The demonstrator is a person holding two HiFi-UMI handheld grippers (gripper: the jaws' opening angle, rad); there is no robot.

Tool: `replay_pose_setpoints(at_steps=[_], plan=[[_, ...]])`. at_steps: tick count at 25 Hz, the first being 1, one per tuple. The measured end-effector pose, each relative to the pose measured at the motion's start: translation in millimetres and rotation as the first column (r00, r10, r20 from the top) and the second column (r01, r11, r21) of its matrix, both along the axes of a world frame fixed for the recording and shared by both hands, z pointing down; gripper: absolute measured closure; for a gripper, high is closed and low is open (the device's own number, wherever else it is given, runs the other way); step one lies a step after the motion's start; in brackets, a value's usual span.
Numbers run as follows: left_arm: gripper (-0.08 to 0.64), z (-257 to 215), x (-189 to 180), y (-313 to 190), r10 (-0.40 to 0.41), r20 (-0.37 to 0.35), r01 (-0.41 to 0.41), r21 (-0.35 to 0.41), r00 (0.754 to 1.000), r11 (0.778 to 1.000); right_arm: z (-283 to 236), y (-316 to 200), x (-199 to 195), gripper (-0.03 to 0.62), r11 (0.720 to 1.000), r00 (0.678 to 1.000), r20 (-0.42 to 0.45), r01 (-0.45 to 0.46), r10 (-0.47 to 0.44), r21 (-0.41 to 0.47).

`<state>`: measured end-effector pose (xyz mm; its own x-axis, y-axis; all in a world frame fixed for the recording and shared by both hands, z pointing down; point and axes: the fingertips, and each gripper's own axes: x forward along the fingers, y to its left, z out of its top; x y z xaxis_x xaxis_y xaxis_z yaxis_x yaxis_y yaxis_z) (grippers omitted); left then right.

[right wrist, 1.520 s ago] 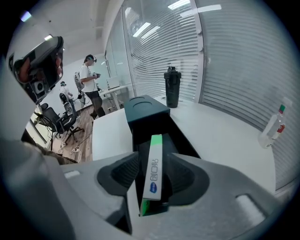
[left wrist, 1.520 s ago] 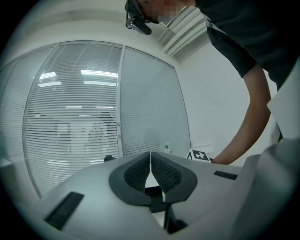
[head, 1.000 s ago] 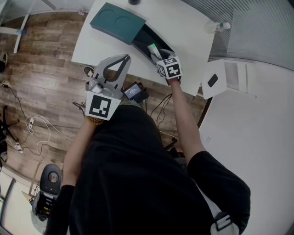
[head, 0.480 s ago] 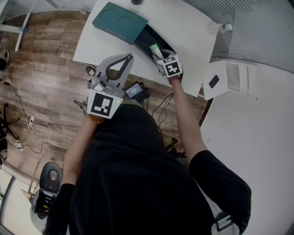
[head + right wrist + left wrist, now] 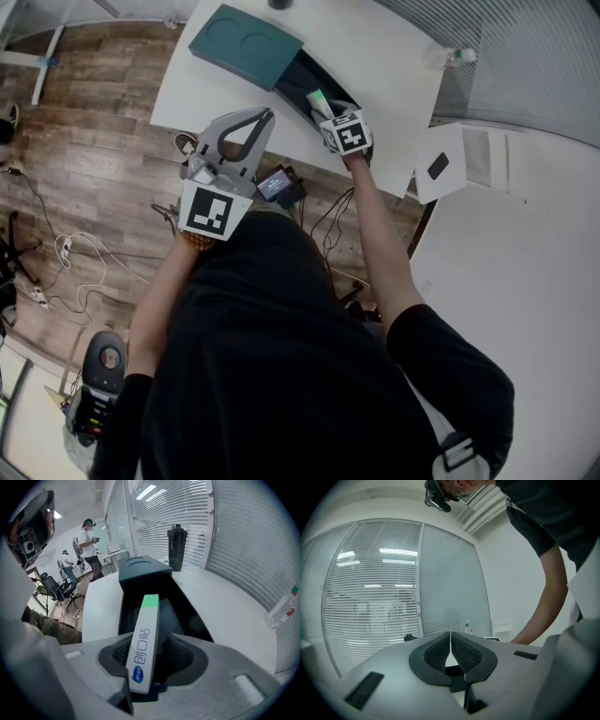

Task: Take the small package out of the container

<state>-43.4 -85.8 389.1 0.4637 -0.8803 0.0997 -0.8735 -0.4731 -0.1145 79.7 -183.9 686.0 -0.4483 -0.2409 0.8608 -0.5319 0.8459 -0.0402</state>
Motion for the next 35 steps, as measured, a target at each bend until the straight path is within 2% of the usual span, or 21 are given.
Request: replay_pose_setpoints(at_steps=[4,8,23,35], plan=[[0.549,2.2,-3.8,-0.4,-0.001,0.007,0.001,-0.010,1.000,1.000,2.9,3.7,-6.0,0.488,1.000,1.000,-0.003,0.017,-0.017,-0.007],[0.549,5.4,-3.8,-1.5,-0.014,-0.015,0.014,-0.029,1.000,0.999,3.3,2.8,-4.3,0.492,1.000,1.000,-0.002,0.013,-0.013,-0.007],[0.549,5.5,-6.3,1.8,-0.013,-0.006,0.013,-0.015,1.000,1.000,3.3,3.4,-7.2,0.502,1.000,1.000,-0.015,0.011,-0.011,0.022],[0.549,3.3,-0.4,6.2,-0.003,-0.004,0.003,-0.014,1.000,1.000,-5.6,2.0,-2.9,0.502,0.997,0.999,-0.002,-0.038,0.038,0.060]])
